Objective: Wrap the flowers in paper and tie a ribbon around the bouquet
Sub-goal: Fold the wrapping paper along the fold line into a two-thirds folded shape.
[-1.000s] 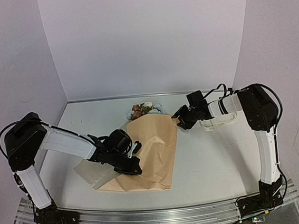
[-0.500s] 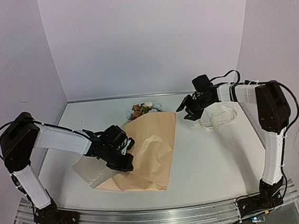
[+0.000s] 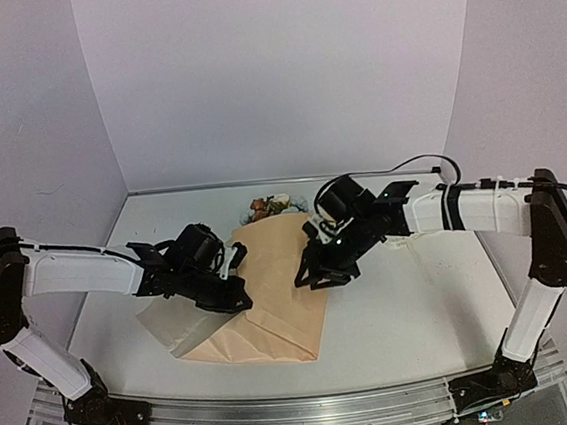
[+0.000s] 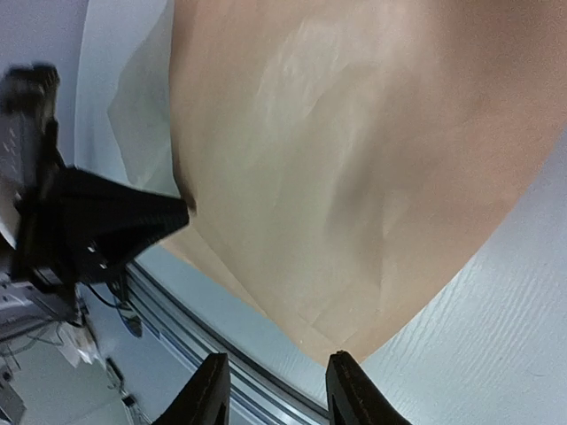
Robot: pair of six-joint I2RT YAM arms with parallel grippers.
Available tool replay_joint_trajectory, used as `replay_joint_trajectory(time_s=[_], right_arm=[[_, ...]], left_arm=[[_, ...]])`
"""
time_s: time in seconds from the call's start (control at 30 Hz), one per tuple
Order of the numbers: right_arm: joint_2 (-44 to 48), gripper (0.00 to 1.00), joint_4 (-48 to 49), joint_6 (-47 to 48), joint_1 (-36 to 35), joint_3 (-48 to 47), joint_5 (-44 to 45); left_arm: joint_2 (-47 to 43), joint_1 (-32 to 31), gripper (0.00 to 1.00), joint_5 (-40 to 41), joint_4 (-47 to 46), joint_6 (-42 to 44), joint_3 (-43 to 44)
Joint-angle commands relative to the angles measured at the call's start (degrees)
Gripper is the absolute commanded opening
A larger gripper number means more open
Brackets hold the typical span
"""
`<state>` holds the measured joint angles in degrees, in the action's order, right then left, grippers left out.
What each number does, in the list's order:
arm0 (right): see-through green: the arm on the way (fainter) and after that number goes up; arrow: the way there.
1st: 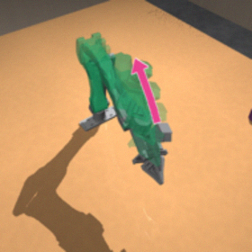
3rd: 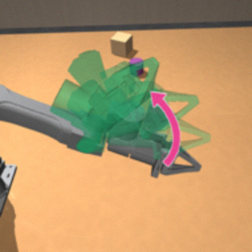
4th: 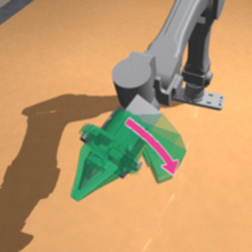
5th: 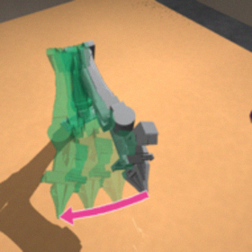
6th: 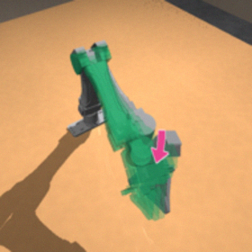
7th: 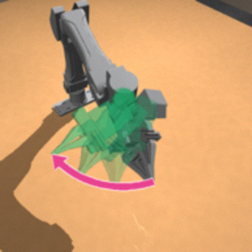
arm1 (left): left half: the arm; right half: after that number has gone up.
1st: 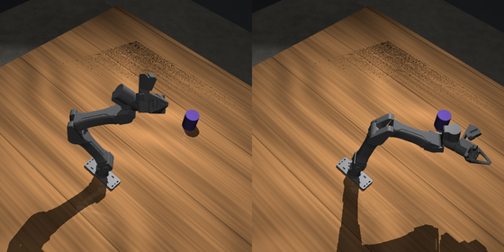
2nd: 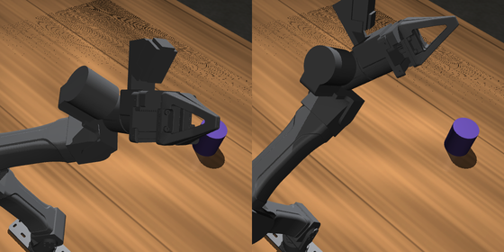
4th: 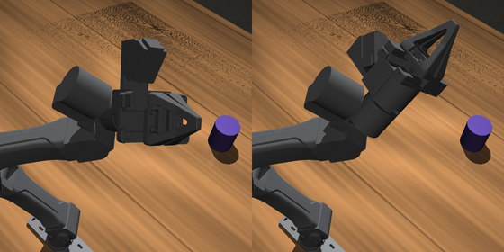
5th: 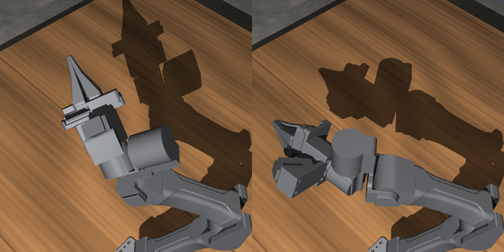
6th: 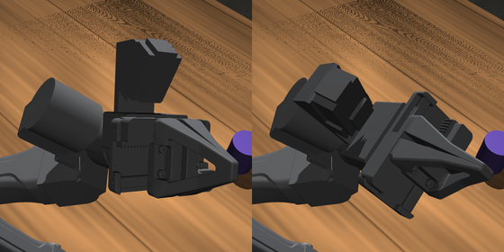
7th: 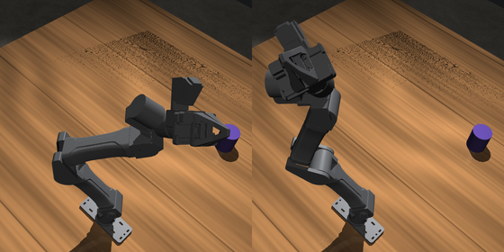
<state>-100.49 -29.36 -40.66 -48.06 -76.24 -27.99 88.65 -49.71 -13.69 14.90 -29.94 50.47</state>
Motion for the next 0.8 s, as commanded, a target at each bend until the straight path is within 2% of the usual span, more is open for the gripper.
replay_joint_trajectory(time_s=[0.0, 0.23, 0.43, 0.53, 0.77], right_arm=[[-3.9, 0.35, -3.0, 7.9, -5.4, -2.2, 1.5], [-11.3, 0.30, -3.3, 8.4, -10.2, -6.1, -0.1], [-14.5, 0.28, -3.4, 8.3, -10.7, -7.8, 1.1], [-15.4, 0.26, -3.2, 7.8, -11.1, -8.2, 2.6], [-17.8, 0.22, -2.1, 5.0, -11.9, -7.9, 8.0]], left_arm=[[-5.0, 0.0, 0.01, -2.1, -2.4, -4.6, -4.1], [-13.5, -1.7, 0.04, -5.6, -2.2, -11.2, -12.0], [-17.3, -4.8, 0.04, -6.6, -4.6, -18.8, -20.0], [-17.0, -5.0, 0.04, -5.0, -7.2, -21.5, -22.0], [-10.2, -4.9, 0.03, 2.8, -7.6, -23.2, -19.9]])
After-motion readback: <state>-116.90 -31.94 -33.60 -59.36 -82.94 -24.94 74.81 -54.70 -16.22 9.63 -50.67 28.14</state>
